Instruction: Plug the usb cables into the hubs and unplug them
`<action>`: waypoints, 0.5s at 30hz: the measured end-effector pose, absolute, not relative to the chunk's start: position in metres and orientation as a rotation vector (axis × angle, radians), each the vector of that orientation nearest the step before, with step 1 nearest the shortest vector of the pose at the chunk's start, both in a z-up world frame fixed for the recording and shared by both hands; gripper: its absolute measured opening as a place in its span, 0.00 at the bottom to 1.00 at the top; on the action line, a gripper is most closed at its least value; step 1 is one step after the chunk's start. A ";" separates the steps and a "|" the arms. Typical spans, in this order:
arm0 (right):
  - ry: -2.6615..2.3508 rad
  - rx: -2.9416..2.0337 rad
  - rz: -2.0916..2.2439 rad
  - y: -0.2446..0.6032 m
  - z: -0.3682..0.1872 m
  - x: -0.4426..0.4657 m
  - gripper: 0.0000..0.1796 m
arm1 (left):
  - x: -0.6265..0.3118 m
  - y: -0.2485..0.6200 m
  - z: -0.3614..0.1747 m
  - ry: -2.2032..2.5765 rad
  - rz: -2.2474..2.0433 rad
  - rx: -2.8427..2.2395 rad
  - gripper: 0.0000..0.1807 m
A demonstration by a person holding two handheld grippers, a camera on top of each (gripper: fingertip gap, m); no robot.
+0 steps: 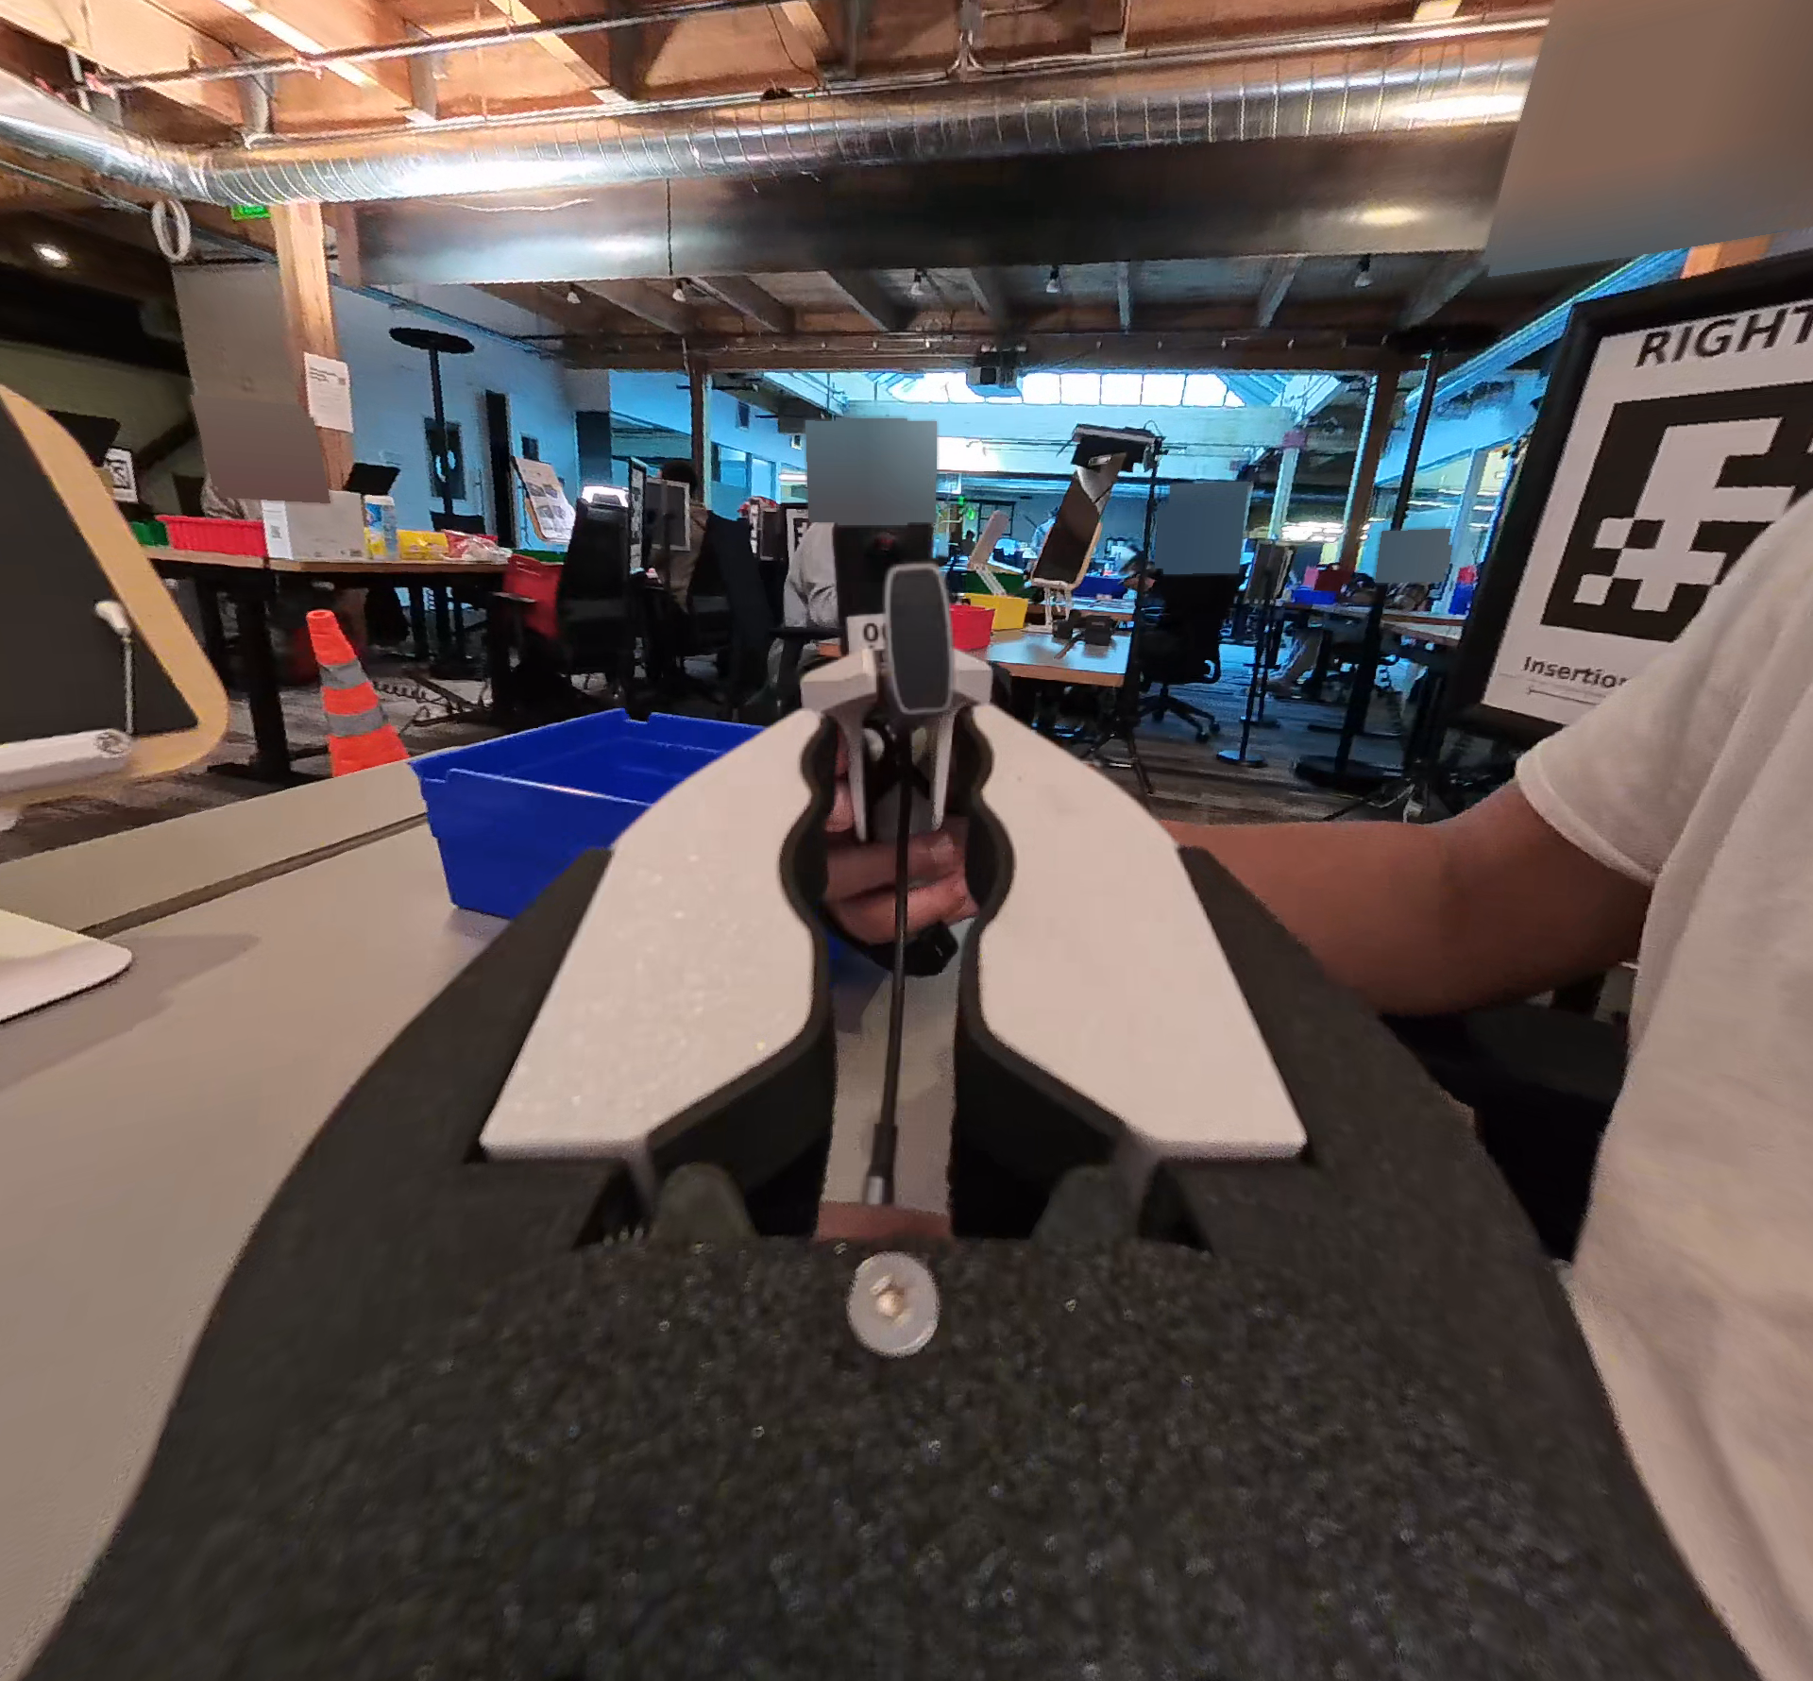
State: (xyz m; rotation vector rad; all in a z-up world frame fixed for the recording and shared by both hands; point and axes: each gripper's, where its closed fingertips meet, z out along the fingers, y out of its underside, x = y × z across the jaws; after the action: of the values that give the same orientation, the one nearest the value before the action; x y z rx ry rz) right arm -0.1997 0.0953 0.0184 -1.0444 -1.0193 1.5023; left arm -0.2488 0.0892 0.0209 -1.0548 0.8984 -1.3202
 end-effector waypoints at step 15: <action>-0.994 -1.086 1.530 0.100 0.000 -0.199 0.05 | -0.250 0.093 0.020 0.920 -1.323 -1.022 0.06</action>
State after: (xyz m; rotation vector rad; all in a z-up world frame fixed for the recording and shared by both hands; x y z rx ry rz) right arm -0.1992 0.0998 -0.0003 -1.0862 -0.9935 1.5297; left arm -0.2496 0.0925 0.0196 -1.0224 0.9197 -1.3232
